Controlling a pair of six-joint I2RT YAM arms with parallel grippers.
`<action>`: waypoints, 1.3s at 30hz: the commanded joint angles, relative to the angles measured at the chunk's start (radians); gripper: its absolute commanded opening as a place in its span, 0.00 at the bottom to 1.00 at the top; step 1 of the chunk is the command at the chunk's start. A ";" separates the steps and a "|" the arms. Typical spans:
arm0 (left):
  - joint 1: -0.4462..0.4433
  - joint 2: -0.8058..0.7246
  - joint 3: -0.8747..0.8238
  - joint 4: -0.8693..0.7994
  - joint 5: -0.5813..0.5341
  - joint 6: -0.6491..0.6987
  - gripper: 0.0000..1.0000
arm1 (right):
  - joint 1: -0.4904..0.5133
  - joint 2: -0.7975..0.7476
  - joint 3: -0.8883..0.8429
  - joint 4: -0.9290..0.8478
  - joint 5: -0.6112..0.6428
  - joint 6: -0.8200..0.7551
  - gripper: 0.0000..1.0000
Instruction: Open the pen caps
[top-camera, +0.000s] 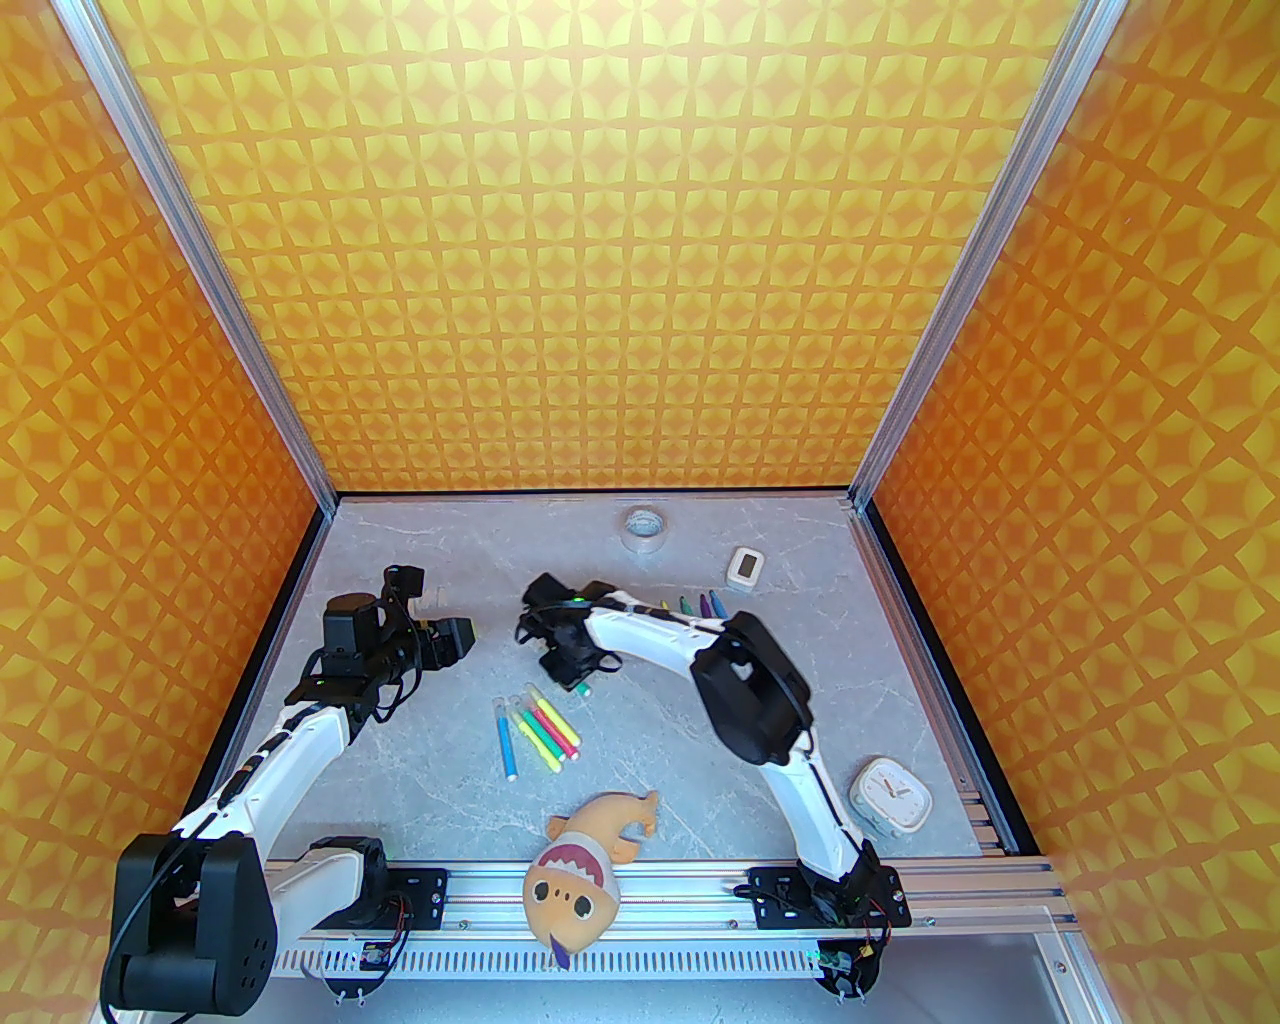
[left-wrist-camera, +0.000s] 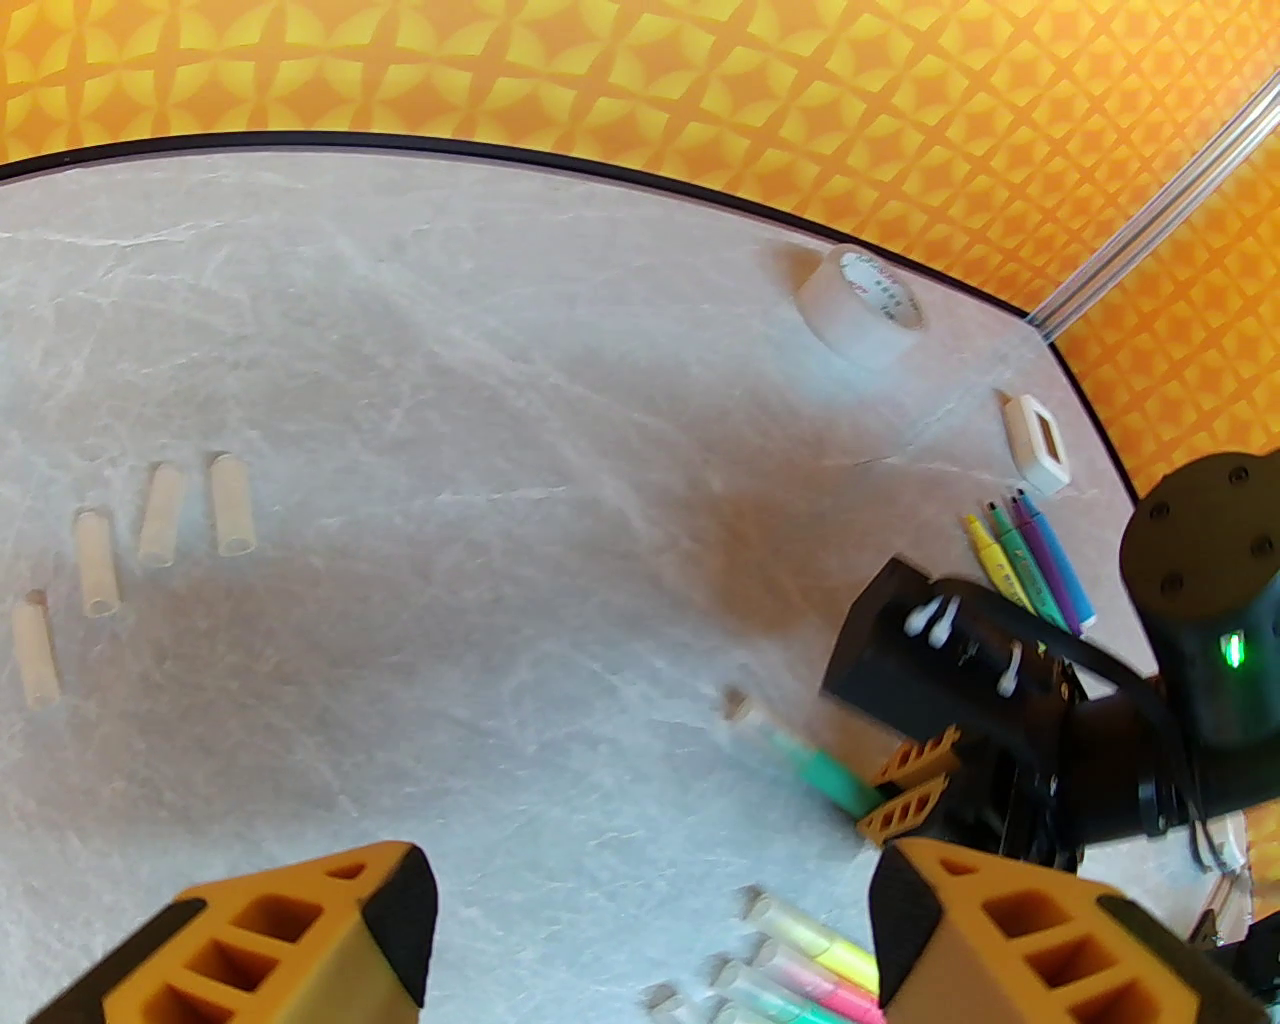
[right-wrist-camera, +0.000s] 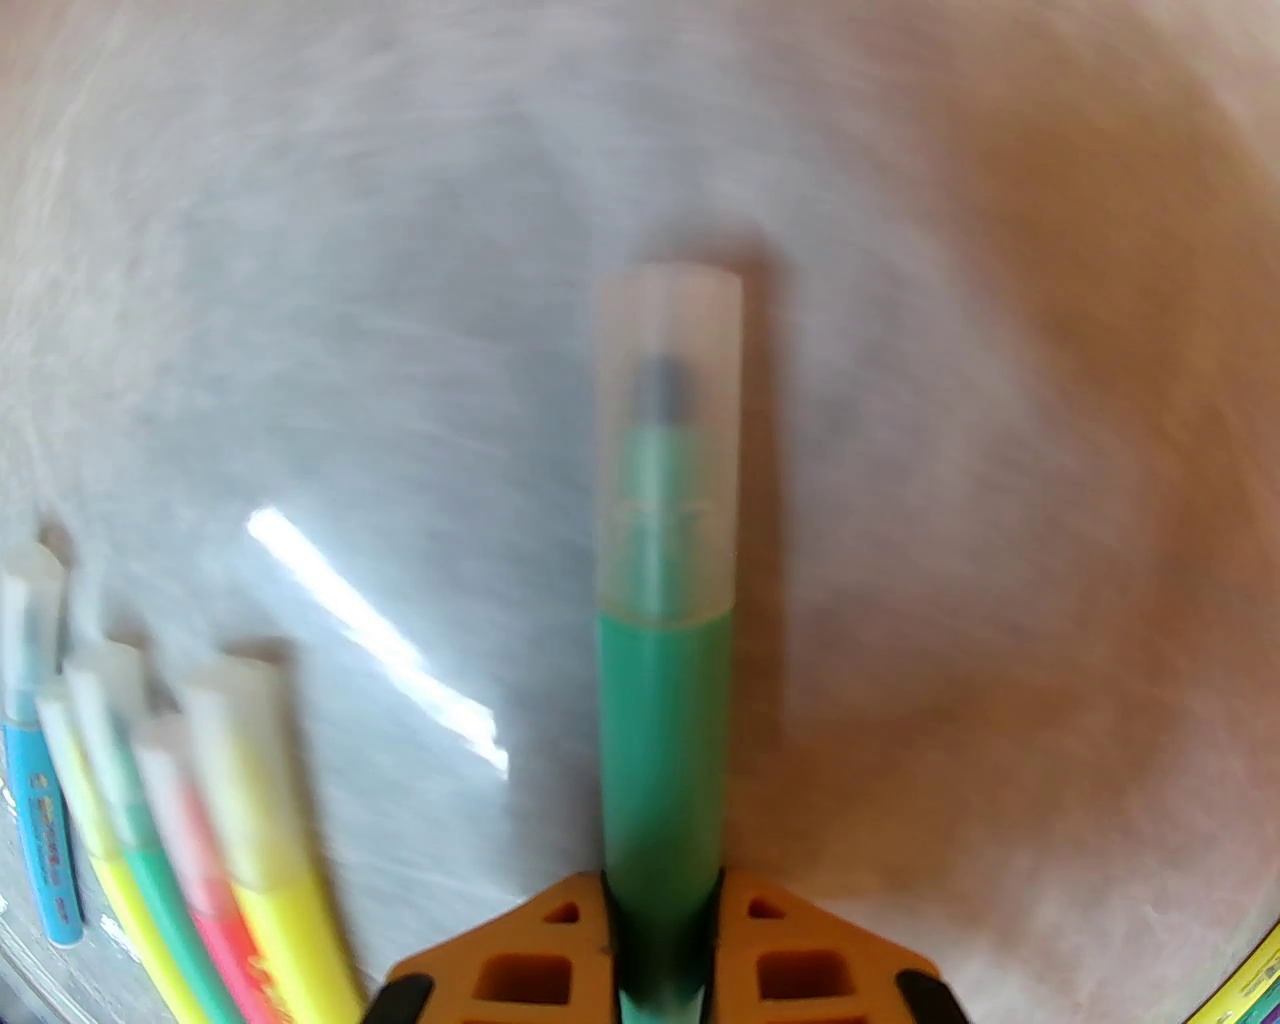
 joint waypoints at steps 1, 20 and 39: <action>-0.004 0.025 0.018 0.027 0.057 -0.030 0.75 | -0.028 -0.119 -0.085 0.145 -0.065 0.035 0.00; -0.171 0.195 0.128 0.179 0.252 -0.187 0.72 | -0.069 -0.415 -0.395 0.494 -0.226 0.047 0.00; -0.240 0.324 0.169 0.409 0.320 -0.357 0.70 | -0.069 -0.497 -0.488 0.610 -0.316 0.060 0.00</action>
